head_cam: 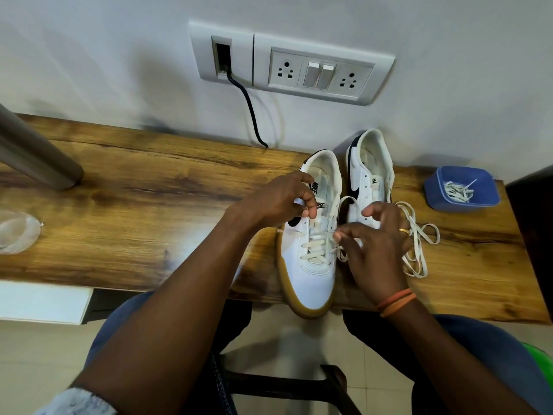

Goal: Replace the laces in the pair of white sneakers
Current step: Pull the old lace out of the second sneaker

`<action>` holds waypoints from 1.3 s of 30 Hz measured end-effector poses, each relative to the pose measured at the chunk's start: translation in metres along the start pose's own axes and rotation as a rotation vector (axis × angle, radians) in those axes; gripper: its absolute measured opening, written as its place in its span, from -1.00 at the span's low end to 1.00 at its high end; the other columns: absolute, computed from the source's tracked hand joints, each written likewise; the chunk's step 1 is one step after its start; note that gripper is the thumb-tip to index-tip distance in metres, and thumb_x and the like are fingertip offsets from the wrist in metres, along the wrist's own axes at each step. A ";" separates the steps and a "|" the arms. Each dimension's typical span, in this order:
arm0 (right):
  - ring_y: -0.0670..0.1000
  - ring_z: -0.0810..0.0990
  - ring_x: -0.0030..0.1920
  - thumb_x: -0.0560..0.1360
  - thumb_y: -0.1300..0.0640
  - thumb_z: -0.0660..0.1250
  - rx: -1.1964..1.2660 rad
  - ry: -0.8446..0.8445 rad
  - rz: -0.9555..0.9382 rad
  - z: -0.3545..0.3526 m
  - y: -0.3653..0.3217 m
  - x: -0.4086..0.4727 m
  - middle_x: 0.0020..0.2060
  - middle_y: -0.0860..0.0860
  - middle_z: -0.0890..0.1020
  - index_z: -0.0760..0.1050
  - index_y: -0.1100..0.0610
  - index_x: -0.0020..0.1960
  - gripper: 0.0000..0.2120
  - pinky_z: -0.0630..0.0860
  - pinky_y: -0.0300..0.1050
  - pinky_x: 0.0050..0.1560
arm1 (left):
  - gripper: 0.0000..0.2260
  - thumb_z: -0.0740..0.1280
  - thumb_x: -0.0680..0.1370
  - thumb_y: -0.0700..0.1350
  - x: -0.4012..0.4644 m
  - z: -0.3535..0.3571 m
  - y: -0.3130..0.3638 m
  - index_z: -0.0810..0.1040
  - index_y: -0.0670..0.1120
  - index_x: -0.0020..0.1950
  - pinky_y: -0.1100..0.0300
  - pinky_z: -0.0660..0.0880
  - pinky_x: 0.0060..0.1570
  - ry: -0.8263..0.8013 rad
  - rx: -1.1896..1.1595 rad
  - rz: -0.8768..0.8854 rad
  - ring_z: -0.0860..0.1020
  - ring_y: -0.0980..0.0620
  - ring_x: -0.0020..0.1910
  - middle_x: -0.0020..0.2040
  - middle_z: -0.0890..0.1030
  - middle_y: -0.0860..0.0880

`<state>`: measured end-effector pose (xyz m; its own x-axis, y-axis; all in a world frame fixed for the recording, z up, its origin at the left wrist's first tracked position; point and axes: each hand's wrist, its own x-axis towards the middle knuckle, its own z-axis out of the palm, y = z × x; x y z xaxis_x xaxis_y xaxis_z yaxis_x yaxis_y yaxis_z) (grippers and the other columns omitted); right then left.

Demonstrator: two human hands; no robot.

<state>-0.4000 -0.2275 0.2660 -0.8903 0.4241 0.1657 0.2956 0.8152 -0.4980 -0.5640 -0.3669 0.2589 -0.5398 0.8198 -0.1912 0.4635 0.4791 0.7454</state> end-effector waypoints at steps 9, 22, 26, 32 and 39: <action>0.24 0.32 0.31 0.40 0.01 0.46 -0.158 -0.137 -0.092 0.009 -0.001 0.005 0.29 0.10 0.35 0.66 -0.08 0.03 -0.79 0.32 0.27 0.22 | -0.80 0.41 0.54 -0.22 -0.001 -0.001 0.004 0.65 0.10 -0.14 0.05 0.53 0.06 -0.015 -0.023 -0.014 0.48 0.02 0.25 0.46 0.34 0.00; 0.04 0.46 0.12 0.40 0.14 0.51 0.044 -0.124 0.065 0.007 0.011 -0.003 0.02 -0.04 0.46 0.67 0.03 -0.22 -0.96 0.29 -0.07 0.11 | -0.78 0.42 0.52 -0.21 -0.001 0.001 0.000 0.65 0.13 -0.15 0.22 0.35 0.09 -0.009 -0.018 0.010 0.39 0.05 0.37 0.47 0.36 -0.02; 0.00 0.60 -0.05 0.42 0.28 0.48 0.298 -0.184 0.272 0.008 0.014 0.000 -0.08 0.05 0.64 0.67 0.17 -0.17 -0.96 0.38 -0.49 -0.05 | -0.79 0.41 0.52 -0.23 0.000 0.002 0.001 0.66 0.10 -0.16 0.22 0.39 0.06 -0.012 -0.014 0.016 0.45 0.12 0.24 0.45 0.37 -0.01; 0.00 0.65 -0.14 0.49 0.26 0.40 0.421 -0.221 0.404 0.005 0.015 0.008 -0.21 0.02 0.71 0.64 0.14 -0.18 -0.90 0.51 -0.25 -0.11 | -0.80 0.39 0.53 -0.25 0.000 0.000 -0.001 0.69 0.05 -0.14 0.33 0.30 -0.01 -0.005 0.022 0.010 0.45 0.08 0.28 0.44 0.38 -0.01; 0.13 0.69 -0.08 0.51 0.30 0.32 0.564 -0.185 0.582 -0.016 0.027 0.018 -0.19 0.13 0.70 0.59 0.15 -0.22 -0.83 0.58 -0.05 -0.23 | -0.82 0.37 0.55 -0.26 -0.003 -0.007 0.004 0.69 0.00 -0.12 0.19 0.45 -0.01 -0.026 0.051 -0.035 0.57 -0.06 0.12 0.42 0.35 0.00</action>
<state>-0.4026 -0.1913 0.2685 -0.7059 0.6052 -0.3680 0.5521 0.1447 -0.8212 -0.5653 -0.3699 0.2673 -0.5381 0.8098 -0.2337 0.4805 0.5225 0.7044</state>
